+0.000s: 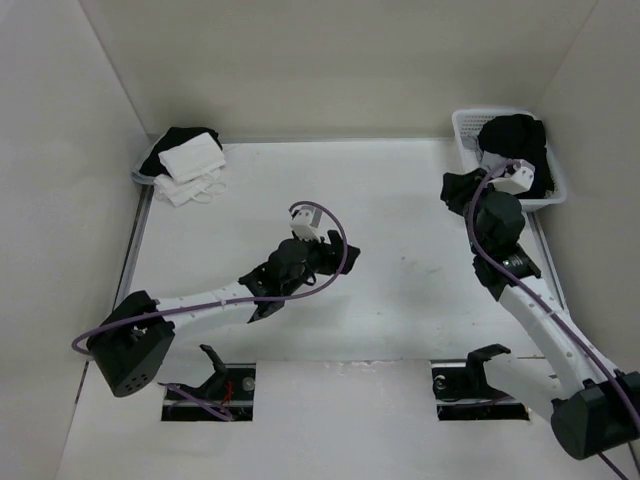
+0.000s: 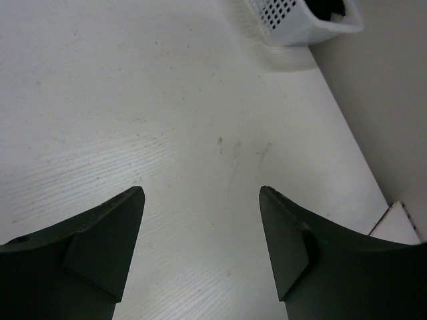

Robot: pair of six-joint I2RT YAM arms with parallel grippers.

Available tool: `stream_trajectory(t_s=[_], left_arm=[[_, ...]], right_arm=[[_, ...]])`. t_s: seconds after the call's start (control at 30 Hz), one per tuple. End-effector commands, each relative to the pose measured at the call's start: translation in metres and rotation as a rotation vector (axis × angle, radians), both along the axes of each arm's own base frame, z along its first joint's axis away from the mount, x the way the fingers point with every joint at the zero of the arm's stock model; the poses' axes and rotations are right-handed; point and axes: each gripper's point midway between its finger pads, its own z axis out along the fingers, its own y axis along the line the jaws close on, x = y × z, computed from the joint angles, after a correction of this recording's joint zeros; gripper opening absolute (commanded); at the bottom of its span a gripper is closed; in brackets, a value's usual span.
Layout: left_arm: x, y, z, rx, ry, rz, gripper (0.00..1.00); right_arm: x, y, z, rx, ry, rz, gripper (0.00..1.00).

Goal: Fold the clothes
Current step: Grab the tank top from the pile

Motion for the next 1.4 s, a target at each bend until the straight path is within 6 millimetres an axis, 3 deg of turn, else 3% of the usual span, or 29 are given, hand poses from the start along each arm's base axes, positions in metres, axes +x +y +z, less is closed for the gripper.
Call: stream_trajectory(t_s=[0.0,0.07,0.1,0.13,0.17,0.27,0.33,0.4,0.5,0.77,1.0,1.17,1.23,1.27,1.37], left_arm=[[-0.001,0.006,-0.025,0.048,0.014,-0.022,0.7],[0.001,0.008,-0.029,0.051,0.018,-0.015,0.7],[0.002,0.01,-0.032,0.05,0.02,-0.011,0.7],[0.001,0.01,-0.032,0.047,0.018,-0.019,0.69],[0.0,0.01,-0.032,0.048,0.012,-0.023,0.69],[-0.001,0.012,-0.03,0.035,-0.009,-0.031,0.63],[-0.002,0.013,-0.026,0.017,-0.019,-0.047,0.59],[0.0,0.017,-0.026,0.005,-0.018,-0.044,0.59],[0.004,0.021,-0.03,0.004,-0.01,-0.029,0.59],[0.011,0.028,-0.033,-0.011,-0.013,-0.002,0.6],[0.013,0.033,-0.031,-0.044,-0.021,0.005,0.6],[0.013,0.03,-0.035,-0.074,0.001,-0.016,0.6],[0.014,0.03,-0.036,-0.081,0.007,-0.018,0.6],[0.015,0.031,-0.037,-0.084,0.009,-0.016,0.6],[0.016,0.031,-0.04,-0.082,0.016,-0.01,0.6]], right_arm=[[0.025,-0.039,0.004,-0.055,0.04,-0.124,0.23],[0.041,-0.065,-0.002,-0.066,0.081,-0.192,0.1],[0.058,-0.095,-0.01,-0.071,0.125,-0.275,0.05],[0.071,-0.118,-0.018,-0.074,0.151,-0.352,0.05],[0.077,-0.126,-0.021,-0.073,0.165,-0.376,0.06],[0.101,-0.156,-0.032,-0.107,0.216,-0.446,0.17],[0.121,-0.189,-0.046,-0.145,0.281,-0.522,0.37],[0.134,-0.216,-0.062,-0.167,0.338,-0.576,0.48],[0.15,-0.242,-0.086,-0.186,0.4,-0.598,0.55],[0.187,-0.295,-0.145,-0.26,0.571,-0.628,0.69],[0.223,-0.314,-0.173,-0.264,0.615,-0.618,0.69],[0.239,-0.322,-0.192,-0.25,0.627,-0.613,0.58],[0.243,-0.327,-0.19,-0.211,0.613,-0.624,0.55],[0.243,-0.33,-0.191,-0.19,0.612,-0.629,0.5],[0.242,-0.333,-0.195,-0.14,0.603,-0.644,0.22]])
